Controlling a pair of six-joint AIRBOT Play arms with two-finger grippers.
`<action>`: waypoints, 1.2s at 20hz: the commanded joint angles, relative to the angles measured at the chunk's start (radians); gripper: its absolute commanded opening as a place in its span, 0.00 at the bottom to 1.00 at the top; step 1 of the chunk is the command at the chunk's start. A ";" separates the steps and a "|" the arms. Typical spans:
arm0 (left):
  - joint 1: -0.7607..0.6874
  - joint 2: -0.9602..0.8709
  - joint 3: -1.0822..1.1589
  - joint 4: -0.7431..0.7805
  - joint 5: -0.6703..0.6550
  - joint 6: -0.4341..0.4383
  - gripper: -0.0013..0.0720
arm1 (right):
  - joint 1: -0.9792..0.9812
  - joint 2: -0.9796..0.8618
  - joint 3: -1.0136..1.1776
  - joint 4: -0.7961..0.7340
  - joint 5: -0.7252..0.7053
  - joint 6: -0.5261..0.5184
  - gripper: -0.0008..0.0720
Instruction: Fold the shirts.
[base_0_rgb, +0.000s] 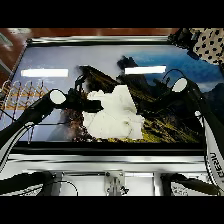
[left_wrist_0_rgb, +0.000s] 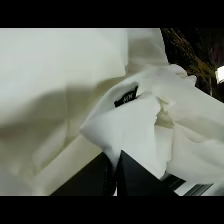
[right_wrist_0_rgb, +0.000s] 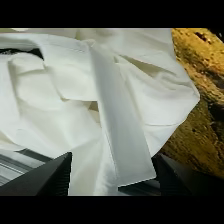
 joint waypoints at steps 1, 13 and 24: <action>0.001 0.063 0.013 0.003 -0.095 0.098 0.10 | 0.000 -0.057 0.000 -0.023 0.027 -0.011 0.89; -0.018 0.197 0.030 0.007 -0.097 0.163 0.10 | 0.098 -0.141 0.072 -0.112 -0.069 -0.005 0.11; -0.023 0.242 0.759 -0.010 0.060 0.326 0.10 | 0.066 0.275 0.650 -0.107 -0.581 0.126 0.11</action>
